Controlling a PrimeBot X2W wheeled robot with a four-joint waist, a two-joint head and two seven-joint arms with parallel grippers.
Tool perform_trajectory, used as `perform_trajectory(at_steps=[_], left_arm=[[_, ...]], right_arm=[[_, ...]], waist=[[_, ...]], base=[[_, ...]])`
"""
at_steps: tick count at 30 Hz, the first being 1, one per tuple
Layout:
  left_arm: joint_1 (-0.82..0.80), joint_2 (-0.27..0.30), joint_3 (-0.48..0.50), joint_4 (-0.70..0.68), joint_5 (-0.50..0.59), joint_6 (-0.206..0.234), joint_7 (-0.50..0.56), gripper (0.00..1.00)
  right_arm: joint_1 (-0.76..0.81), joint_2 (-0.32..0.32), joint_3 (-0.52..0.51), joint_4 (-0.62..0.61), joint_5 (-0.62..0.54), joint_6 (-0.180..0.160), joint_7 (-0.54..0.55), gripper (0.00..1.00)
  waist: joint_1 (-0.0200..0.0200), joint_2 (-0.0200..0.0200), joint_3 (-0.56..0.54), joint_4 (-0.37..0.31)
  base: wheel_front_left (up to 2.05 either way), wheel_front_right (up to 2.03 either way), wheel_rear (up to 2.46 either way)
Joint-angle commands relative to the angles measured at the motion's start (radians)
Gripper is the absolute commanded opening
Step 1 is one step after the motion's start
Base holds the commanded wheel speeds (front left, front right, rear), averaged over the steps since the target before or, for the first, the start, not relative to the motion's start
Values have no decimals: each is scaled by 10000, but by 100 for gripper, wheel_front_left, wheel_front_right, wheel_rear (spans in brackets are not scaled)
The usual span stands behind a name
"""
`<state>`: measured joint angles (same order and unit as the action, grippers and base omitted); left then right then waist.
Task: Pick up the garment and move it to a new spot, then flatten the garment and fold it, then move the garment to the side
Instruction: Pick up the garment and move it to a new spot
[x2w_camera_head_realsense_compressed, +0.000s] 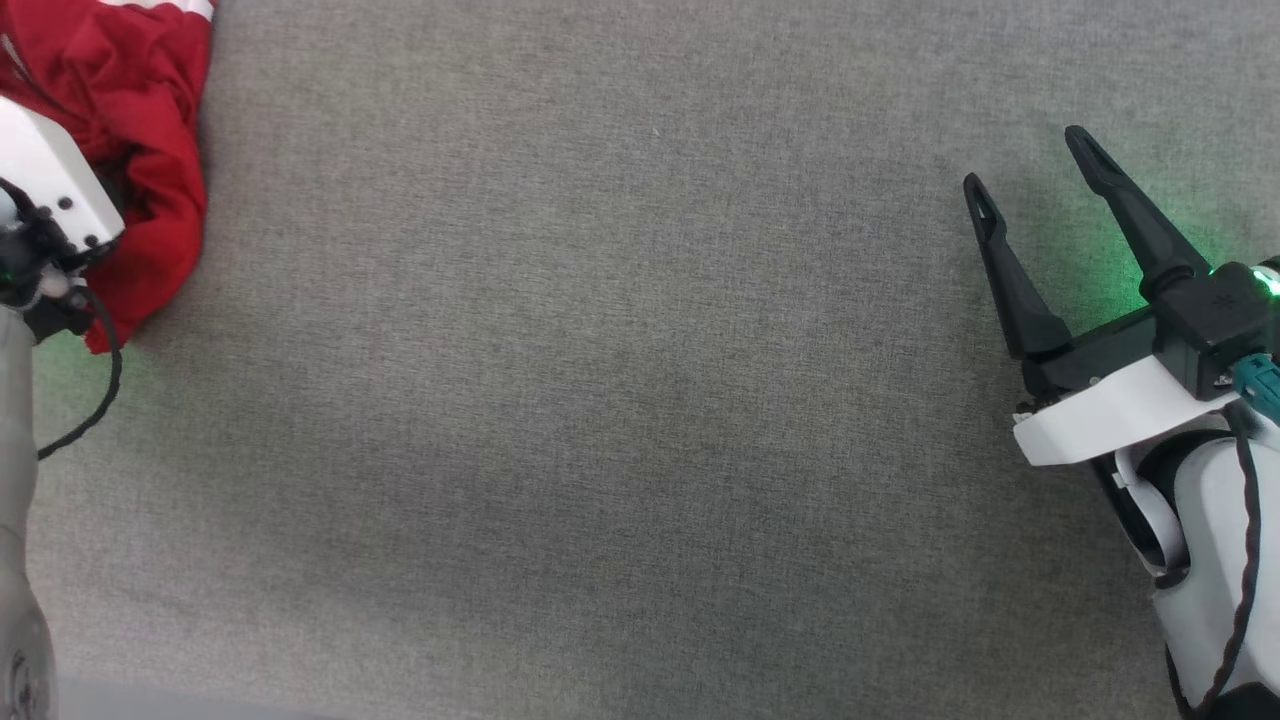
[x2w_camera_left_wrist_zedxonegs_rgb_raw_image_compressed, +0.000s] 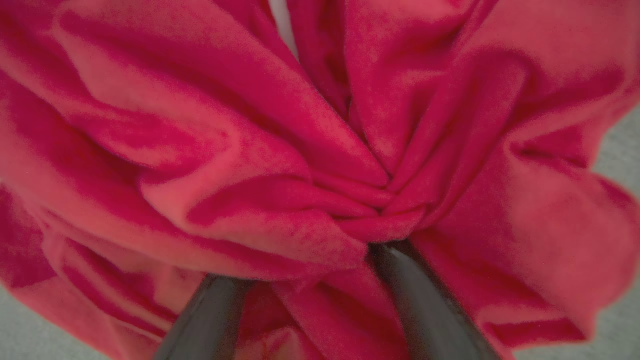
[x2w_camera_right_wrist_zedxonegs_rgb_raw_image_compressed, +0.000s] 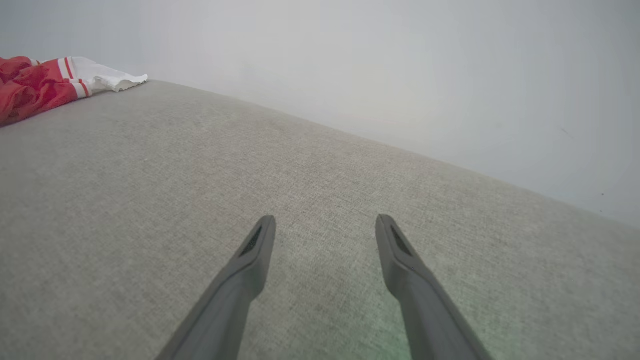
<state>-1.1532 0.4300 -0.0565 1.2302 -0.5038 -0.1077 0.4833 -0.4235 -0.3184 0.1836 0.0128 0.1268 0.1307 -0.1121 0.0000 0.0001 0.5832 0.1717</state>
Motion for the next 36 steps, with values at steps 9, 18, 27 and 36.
perform_trajectory(at_steps=[9,18,27,36], left_arm=[[694,-717,-90,684,-248,268,201,0],[-191,268,-291,-147,-27,-80,-1275,0],[-710,865,-1034,-1094,382,-213,-2309,0],[-651,1352,-1897,-2927,155,-210,-1871,0]], right_arm=[[-88,68,-222,-125,-112,1,89,100],[128,307,-596,355,-29,1,-250,100],[444,698,-848,944,-44,-1,-685,100],[801,1174,-1036,1383,-64,-1,-929,100]], waist=[[0,-1,173,89],[0,-1,-850,520],[0,-1,-2192,843],[0,-1,-3489,904]], base=[[0,0,0],[0,0,0],[0,0,0],[0,0,0]])
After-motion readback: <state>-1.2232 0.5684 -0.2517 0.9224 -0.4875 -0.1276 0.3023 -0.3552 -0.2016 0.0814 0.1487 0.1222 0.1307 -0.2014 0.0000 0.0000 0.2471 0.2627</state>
